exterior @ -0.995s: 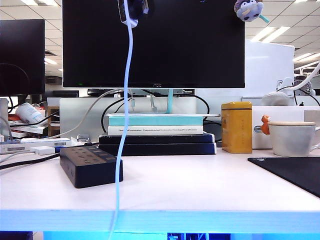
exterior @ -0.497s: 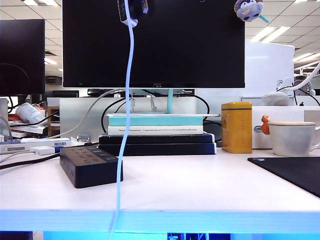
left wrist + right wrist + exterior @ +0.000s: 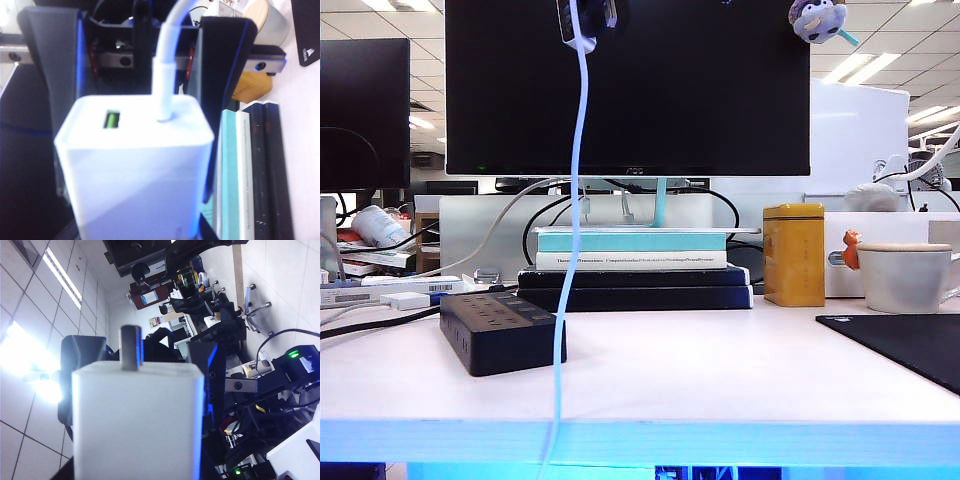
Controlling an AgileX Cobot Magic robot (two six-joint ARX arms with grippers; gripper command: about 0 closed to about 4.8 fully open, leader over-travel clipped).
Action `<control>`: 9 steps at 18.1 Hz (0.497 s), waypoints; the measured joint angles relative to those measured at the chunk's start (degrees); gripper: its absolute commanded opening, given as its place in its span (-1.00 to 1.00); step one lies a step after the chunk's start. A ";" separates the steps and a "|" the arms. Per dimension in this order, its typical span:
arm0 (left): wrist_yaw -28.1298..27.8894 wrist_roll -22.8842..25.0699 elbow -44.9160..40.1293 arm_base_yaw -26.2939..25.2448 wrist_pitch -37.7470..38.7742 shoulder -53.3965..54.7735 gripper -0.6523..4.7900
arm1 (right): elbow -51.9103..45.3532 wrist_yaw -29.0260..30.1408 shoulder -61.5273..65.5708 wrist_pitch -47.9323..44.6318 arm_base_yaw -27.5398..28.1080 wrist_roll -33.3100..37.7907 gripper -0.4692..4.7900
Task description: Plug the white charger into the left socket.
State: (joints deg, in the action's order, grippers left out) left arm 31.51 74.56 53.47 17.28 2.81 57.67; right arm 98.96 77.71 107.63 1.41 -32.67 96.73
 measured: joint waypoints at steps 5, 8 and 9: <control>1.36 -2.69 -0.04 0.09 0.44 0.02 0.01 | 0.04 -0.50 -0.07 -4.22 0.02 -2.80 0.55; 1.46 -4.26 0.00 0.04 -0.31 0.00 0.01 | 0.07 -0.04 -0.09 -5.51 0.13 -3.34 0.54; 1.46 -5.31 0.02 0.04 -0.48 0.00 0.01 | 0.07 0.31 -0.04 -5.46 0.39 -3.37 0.34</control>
State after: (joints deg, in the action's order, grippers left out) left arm 32.97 69.25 53.49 17.32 2.33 57.67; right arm 99.02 78.02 107.59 -4.05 -32.27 93.36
